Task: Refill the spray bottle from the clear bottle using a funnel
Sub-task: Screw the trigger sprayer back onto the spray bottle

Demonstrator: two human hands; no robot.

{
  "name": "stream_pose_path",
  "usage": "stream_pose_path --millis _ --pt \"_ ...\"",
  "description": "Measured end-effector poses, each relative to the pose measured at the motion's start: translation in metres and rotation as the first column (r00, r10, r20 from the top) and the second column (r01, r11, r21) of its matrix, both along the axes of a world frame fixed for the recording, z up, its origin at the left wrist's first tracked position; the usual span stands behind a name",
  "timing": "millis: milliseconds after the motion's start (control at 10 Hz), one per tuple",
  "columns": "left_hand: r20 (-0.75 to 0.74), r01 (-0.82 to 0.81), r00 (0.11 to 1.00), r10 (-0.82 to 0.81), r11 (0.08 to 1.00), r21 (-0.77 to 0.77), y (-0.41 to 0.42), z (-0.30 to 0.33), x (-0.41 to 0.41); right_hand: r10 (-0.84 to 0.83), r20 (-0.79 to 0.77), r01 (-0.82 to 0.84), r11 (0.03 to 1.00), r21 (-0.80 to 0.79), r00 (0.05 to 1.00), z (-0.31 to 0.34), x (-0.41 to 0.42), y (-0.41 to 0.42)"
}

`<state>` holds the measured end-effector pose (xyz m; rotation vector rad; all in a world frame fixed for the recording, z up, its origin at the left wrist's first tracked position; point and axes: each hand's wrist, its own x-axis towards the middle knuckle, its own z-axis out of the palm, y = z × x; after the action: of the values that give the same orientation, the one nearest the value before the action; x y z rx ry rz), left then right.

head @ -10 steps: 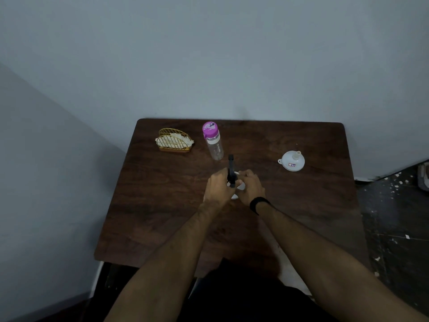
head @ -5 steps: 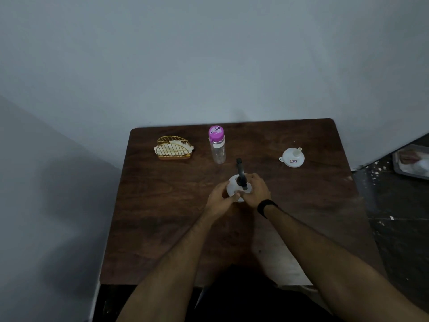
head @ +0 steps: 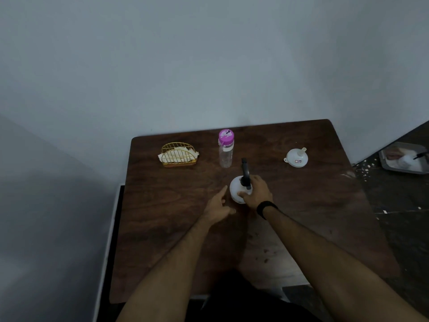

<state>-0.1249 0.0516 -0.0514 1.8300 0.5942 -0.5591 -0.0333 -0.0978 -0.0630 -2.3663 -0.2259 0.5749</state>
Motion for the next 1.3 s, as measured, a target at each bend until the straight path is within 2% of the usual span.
stream_pose_path --millis 200,300,400,500,600,700,800,900,1000,1100,1200,1300 --pt "-0.003 -0.008 1.000 0.007 0.999 -0.041 0.007 -0.008 -0.002 -0.111 -0.038 0.117 0.960 0.254 0.993 0.017 -0.006 0.010" --pt "0.060 0.005 0.998 0.000 0.997 -0.075 0.004 -0.011 0.005 -0.051 -0.051 0.064 0.944 0.323 0.997 0.022 -0.013 0.010" --pt "0.112 0.010 0.994 -0.003 0.998 -0.069 -0.011 -0.014 0.001 -0.028 -0.035 0.038 0.941 0.335 0.999 0.022 -0.020 0.005" --pt "0.093 -0.031 0.994 0.049 0.981 -0.193 -0.015 -0.007 -0.013 -0.028 -0.062 0.046 0.950 0.308 0.998 0.030 -0.016 0.000" --pt "-0.022 -0.851 0.511 0.859 0.510 0.129 -0.015 -0.079 -0.029 0.052 -0.039 -0.040 0.967 0.252 0.998 0.030 -0.013 -0.003" --pt "0.124 -0.054 0.991 0.054 0.999 -0.003 -0.064 -0.061 -0.059 0.017 -0.085 0.005 0.969 0.248 0.996 0.025 -0.027 -0.006" --pt "0.085 -0.253 0.962 0.259 0.965 -0.068 -0.092 -0.015 -0.072 -0.083 -0.124 0.120 0.936 0.330 0.989 0.022 -0.045 -0.004" --pt "0.098 -0.311 0.939 0.329 0.936 -0.163 -0.100 -0.011 -0.077 -0.138 -0.139 0.176 0.934 0.312 0.981 0.020 -0.055 -0.004" --pt "-0.006 -0.377 0.925 0.381 0.911 -0.167 -0.105 -0.021 -0.076 -0.144 -0.146 0.179 0.945 0.272 0.979 0.020 -0.057 -0.013" --pt "0.013 -0.370 0.927 0.375 0.919 -0.137 -0.116 -0.021 -0.072 -0.153 -0.158 0.190 0.947 0.258 0.976 0.019 -0.059 -0.025" --pt "0.039 -0.299 0.952 0.304 0.948 -0.104 -0.132 -0.021 -0.068 -0.108 -0.194 0.154 0.959 0.238 0.975 0.020 -0.061 -0.038" --pt "0.007 -0.238 0.971 0.240 0.966 -0.105 -0.151 -0.017 -0.070 -0.043 -0.230 0.081 0.984 0.158 0.972 0.021 -0.056 -0.055"
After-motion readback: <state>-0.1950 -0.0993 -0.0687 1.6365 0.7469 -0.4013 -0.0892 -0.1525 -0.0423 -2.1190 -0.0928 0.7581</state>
